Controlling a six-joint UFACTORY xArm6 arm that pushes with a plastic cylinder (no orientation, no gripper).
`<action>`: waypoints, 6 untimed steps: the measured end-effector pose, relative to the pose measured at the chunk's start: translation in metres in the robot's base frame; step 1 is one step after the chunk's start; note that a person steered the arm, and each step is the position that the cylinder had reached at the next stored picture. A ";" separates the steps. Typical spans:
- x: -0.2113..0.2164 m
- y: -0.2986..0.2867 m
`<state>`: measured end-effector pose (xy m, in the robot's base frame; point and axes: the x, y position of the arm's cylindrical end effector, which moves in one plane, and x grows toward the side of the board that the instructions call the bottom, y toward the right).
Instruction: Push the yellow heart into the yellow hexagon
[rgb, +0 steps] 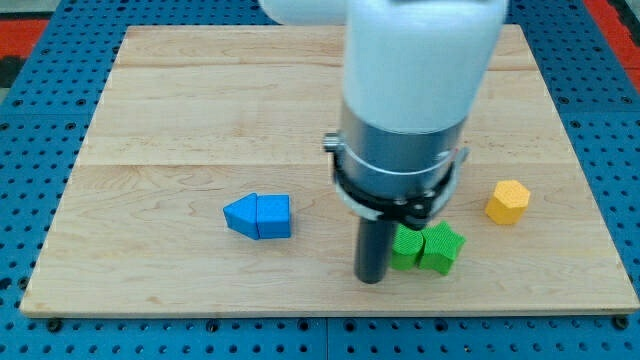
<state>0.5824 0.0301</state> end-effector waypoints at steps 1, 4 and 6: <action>-0.023 -0.033; -0.054 0.066; -0.057 0.102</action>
